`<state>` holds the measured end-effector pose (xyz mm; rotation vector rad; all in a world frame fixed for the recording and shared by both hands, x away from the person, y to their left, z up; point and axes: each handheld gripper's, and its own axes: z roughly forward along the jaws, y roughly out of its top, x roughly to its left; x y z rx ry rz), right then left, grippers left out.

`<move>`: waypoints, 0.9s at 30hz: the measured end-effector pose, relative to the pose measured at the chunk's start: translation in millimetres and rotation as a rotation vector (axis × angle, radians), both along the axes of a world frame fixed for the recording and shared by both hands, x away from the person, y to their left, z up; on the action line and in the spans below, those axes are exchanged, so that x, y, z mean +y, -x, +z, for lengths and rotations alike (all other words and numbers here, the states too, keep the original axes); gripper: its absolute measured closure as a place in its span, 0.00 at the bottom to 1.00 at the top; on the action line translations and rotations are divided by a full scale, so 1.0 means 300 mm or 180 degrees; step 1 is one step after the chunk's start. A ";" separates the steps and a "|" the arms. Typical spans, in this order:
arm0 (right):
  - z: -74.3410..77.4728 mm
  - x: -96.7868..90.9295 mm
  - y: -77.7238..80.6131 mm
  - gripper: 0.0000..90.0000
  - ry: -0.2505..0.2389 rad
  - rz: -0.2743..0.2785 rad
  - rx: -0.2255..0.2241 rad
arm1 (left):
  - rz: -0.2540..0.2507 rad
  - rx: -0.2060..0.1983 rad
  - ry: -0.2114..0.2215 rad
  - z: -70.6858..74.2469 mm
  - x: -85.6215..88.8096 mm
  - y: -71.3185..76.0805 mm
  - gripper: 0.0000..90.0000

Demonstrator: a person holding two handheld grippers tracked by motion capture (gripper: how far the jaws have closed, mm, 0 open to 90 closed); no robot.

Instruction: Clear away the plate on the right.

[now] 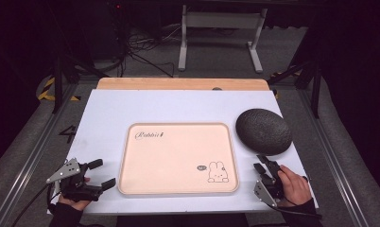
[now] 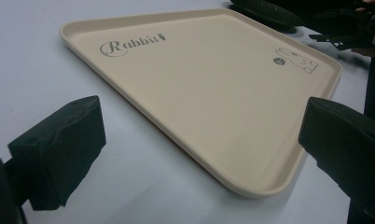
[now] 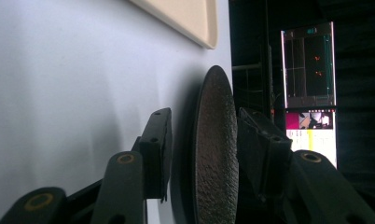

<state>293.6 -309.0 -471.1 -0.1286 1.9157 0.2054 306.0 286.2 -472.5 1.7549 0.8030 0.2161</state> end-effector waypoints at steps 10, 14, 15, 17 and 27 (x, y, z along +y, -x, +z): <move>-0.033 -0.015 -0.030 0.63 0.0247 -0.0087 0.0055 | 0.0002 0.0005 0.0003 0.000 -0.001 0.000 0.01; -0.039 -0.026 -0.057 0.64 0.0301 -0.0157 0.0014 | 0.0000 0.0007 -0.0002 0.000 -0.001 0.001 0.02; -0.039 -0.030 -0.067 0.64 0.0279 -0.0181 0.0015 | 0.0001 0.0006 -0.0002 0.000 -0.001 0.000 0.02; -0.040 -0.033 -0.073 0.64 0.0286 -0.0195 0.0013 | -0.0006 0.0000 -0.0012 0.000 -0.001 -0.001 0.02; -0.036 -0.032 -0.151 0.65 0.0417 -0.0364 -0.0019 | 0.0002 0.0001 -0.0015 0.000 -0.001 -0.001 0.02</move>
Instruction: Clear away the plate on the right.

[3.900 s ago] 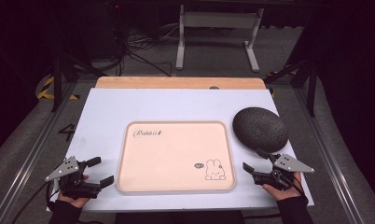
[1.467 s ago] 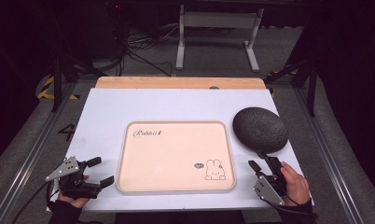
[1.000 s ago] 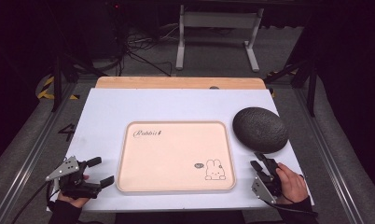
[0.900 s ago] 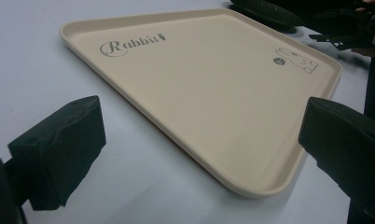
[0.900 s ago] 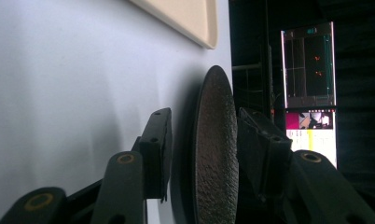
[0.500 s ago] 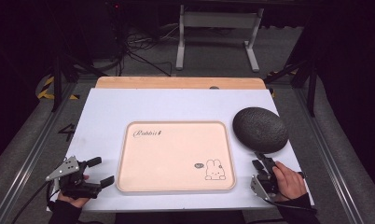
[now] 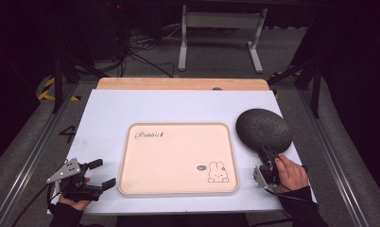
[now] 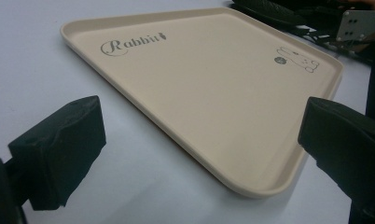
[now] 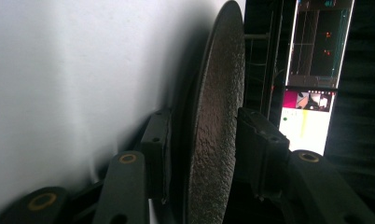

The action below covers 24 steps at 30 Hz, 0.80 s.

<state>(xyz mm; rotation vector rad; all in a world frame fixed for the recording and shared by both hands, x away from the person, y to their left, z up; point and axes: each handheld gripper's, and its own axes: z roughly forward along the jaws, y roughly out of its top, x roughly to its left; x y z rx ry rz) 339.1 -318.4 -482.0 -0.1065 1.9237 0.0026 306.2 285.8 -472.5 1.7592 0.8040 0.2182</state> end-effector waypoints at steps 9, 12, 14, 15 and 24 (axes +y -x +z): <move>0.001 -0.006 -0.033 0.68 0.0026 -0.0094 0.0019 | -0.0001 -0.0001 -0.0005 0.000 0.000 0.000 0.02; -0.006 -0.005 -0.044 0.69 0.0060 -0.0154 0.0039 | -0.0001 -0.0003 -0.0005 0.000 0.000 0.000 0.02; -0.006 -0.003 -0.047 0.69 0.0090 -0.0172 0.0043 | 0.0001 -0.0003 -0.0004 0.000 -0.001 0.000 0.02; -0.006 0.000 -0.048 0.70 0.0106 -0.0167 0.0042 | 0.0000 -0.0002 -0.0004 0.000 0.000 0.000 0.02; -0.018 0.015 -0.049 0.87 0.0249 -0.0231 0.0131 | 0.0008 -0.0009 -0.0015 0.000 -0.001 0.000 0.02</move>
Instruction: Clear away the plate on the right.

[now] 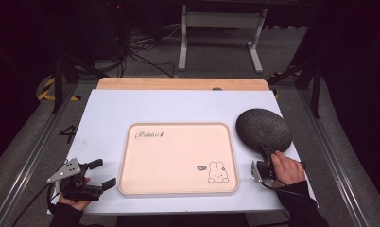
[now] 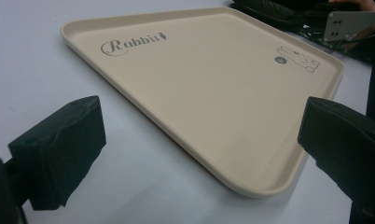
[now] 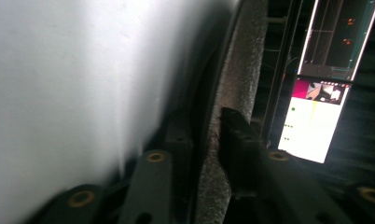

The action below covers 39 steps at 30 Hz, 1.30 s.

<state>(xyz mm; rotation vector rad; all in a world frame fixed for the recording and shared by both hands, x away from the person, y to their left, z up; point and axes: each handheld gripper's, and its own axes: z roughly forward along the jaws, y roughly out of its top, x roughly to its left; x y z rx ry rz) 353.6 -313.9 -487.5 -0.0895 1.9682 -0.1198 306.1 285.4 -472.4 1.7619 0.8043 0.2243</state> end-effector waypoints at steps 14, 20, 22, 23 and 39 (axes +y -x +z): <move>0.020 0.020 0.007 0.94 -0.0091 -0.0150 -0.0082 | -0.0007 0.0004 0.0010 0.000 0.001 0.000 0.02; 0.030 0.030 0.021 0.94 -0.0132 -0.0108 -0.0089 | -0.0006 0.0007 0.0009 0.000 0.001 0.000 0.02; 0.040 0.035 0.026 0.94 -0.0157 -0.0098 -0.0090 | -0.0004 0.0008 0.0011 0.000 0.001 0.000 0.02; 0.044 0.037 0.029 0.94 -0.0159 -0.0096 -0.0101 | -0.0005 0.0009 0.0010 0.000 0.001 0.000 0.02; 0.167 0.089 0.117 0.94 -0.0216 0.0035 -0.0361 | 0.0003 0.0010 0.0017 0.000 0.001 0.000 0.02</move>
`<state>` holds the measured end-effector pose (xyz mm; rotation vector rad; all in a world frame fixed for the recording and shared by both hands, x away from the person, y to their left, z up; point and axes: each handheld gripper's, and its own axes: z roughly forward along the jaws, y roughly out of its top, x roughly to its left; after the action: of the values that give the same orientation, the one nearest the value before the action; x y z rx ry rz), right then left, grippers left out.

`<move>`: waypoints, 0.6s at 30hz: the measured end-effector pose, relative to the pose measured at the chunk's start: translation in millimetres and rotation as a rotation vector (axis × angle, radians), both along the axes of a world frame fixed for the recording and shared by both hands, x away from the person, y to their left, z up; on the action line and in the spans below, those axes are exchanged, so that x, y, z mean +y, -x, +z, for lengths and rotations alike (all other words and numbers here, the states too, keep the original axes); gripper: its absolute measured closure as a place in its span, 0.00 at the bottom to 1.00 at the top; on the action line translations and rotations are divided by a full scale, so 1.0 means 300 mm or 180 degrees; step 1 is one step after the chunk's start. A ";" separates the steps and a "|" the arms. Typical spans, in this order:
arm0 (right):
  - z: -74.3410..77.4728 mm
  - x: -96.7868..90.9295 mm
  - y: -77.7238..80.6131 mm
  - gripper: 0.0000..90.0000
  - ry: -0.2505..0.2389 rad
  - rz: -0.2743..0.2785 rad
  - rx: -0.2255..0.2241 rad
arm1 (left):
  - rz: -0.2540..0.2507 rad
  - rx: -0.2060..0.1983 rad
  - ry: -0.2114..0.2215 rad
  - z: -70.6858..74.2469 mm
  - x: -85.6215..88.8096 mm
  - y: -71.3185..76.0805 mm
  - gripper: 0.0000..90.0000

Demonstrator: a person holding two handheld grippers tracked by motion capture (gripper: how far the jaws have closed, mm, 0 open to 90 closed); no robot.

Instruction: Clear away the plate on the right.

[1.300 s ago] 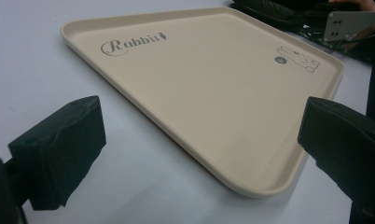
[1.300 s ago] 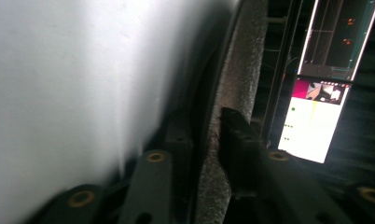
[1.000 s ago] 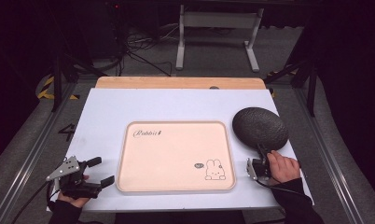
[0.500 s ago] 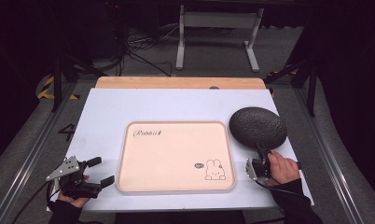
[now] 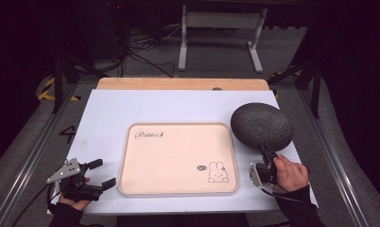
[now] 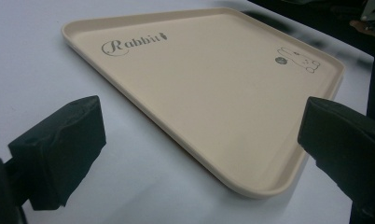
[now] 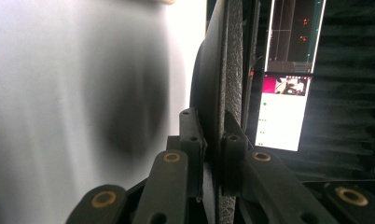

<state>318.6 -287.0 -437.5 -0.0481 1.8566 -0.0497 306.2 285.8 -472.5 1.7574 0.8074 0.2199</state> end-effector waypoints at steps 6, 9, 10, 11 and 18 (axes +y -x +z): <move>0.040 0.025 0.044 0.94 -0.0040 0.0103 -0.0072 | -0.0002 0.0000 0.0001 0.000 0.000 0.000 0.02; 0.056 0.043 0.064 0.94 -0.0030 0.0173 -0.0091 | -0.0004 -0.0002 0.0002 0.000 0.000 0.000 0.02; 0.060 0.049 0.070 0.94 -0.0044 0.0194 -0.0097 | -0.0006 -0.0002 0.0003 0.000 0.000 0.000 0.02; 0.064 0.057 0.077 0.94 -0.0046 0.0238 -0.0109 | -0.0005 -0.0003 0.0004 0.000 0.000 0.000 0.02; 0.086 0.103 0.107 0.94 -0.0089 0.0406 -0.0139 | -0.0006 -0.0001 0.0006 0.000 0.000 0.000 0.02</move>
<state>286.4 -256.0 -411.6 -0.1448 1.8064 0.0632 306.1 285.9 -472.5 1.7562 0.8054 0.2180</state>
